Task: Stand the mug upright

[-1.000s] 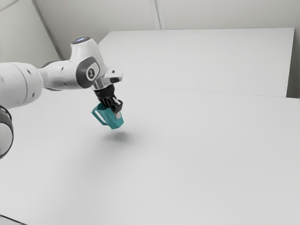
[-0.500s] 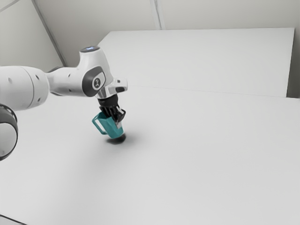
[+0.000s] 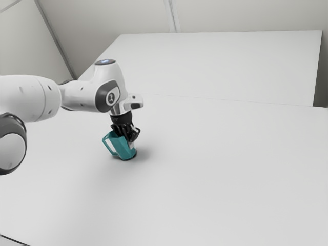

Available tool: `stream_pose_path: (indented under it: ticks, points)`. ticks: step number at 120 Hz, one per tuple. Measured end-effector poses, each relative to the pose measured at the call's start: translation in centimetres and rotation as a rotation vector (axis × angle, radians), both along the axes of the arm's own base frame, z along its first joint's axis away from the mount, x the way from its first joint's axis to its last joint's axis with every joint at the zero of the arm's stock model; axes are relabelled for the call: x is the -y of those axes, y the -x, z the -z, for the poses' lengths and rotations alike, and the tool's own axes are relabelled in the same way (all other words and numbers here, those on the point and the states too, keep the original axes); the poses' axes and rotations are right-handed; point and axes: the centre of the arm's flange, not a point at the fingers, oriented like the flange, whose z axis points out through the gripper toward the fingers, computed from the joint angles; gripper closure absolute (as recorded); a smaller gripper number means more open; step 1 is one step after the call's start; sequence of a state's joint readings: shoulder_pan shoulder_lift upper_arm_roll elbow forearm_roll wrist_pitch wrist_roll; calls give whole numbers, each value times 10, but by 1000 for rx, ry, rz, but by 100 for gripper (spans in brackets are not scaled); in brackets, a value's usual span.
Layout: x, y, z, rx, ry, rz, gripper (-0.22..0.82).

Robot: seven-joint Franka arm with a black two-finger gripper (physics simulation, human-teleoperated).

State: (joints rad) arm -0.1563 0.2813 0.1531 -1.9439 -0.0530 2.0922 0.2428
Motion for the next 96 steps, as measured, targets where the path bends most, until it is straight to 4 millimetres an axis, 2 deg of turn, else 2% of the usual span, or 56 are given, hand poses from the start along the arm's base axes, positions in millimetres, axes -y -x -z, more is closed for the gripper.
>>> stream_pose_path:
  ticks: [18, 32, 50, 73, 96]
  points:
    - [1, 0, 1, -2, -6, 5, 40]
    - [2, -2, -15, 23, -4, 6, 23]
    - [3, -1, -76, 95, 13, 4, 11]
    - [17, 5, -158, 165, 37, 18, 5]
    - [21, 6, -199, 160, 42, 15, 2]
